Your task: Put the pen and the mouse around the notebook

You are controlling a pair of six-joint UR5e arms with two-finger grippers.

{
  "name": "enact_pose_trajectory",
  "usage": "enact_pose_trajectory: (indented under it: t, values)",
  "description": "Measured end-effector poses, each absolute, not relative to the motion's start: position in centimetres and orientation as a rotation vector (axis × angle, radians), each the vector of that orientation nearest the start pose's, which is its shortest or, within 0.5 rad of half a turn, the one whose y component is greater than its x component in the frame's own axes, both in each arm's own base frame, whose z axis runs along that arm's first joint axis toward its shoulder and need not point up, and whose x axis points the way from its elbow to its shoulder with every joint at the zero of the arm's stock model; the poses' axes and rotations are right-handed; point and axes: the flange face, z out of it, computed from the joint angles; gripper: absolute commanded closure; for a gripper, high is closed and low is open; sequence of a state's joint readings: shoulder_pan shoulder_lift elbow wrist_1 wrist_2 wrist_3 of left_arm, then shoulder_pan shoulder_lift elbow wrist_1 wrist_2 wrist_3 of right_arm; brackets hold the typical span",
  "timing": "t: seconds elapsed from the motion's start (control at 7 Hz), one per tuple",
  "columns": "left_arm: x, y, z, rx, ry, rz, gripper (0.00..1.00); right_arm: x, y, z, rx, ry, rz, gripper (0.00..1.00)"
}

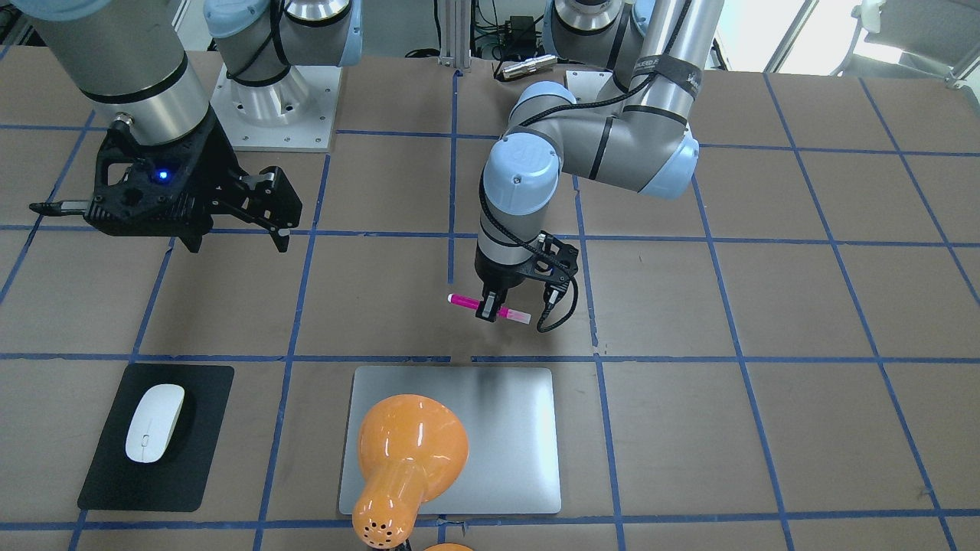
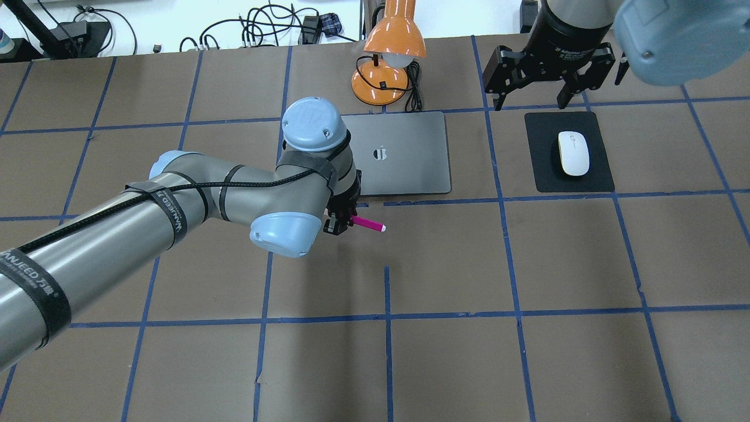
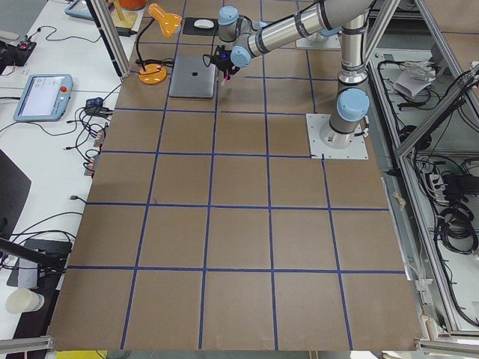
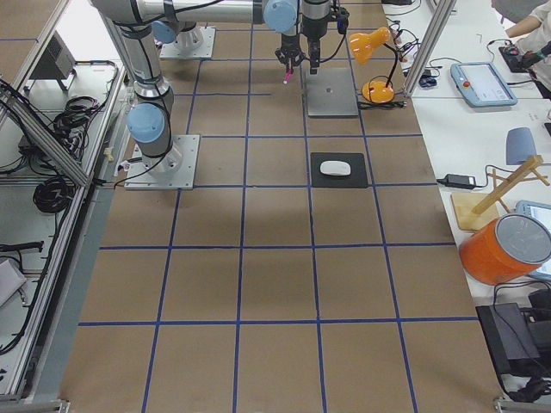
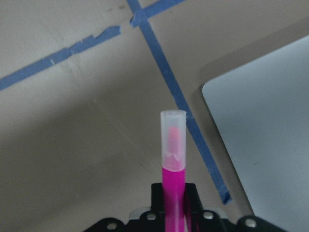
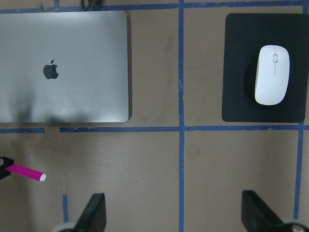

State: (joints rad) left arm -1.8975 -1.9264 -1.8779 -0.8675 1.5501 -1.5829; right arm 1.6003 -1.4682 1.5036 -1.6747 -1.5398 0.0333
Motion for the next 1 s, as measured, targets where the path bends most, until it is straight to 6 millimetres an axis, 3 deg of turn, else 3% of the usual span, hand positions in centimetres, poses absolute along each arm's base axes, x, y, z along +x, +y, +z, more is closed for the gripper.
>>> enact_pose_trajectory:
  t: [0.57,1.0]
  values:
    - [-33.6,-48.1,20.6,-2.030,2.497,0.009,1.00,15.2,-53.5,47.8,0.007,3.112,-0.098,0.00]
    - [-34.2,-47.9,19.2,-2.046,2.466,0.032,1.00,15.1,-53.6,47.8,0.003,3.111,-0.100,0.00]
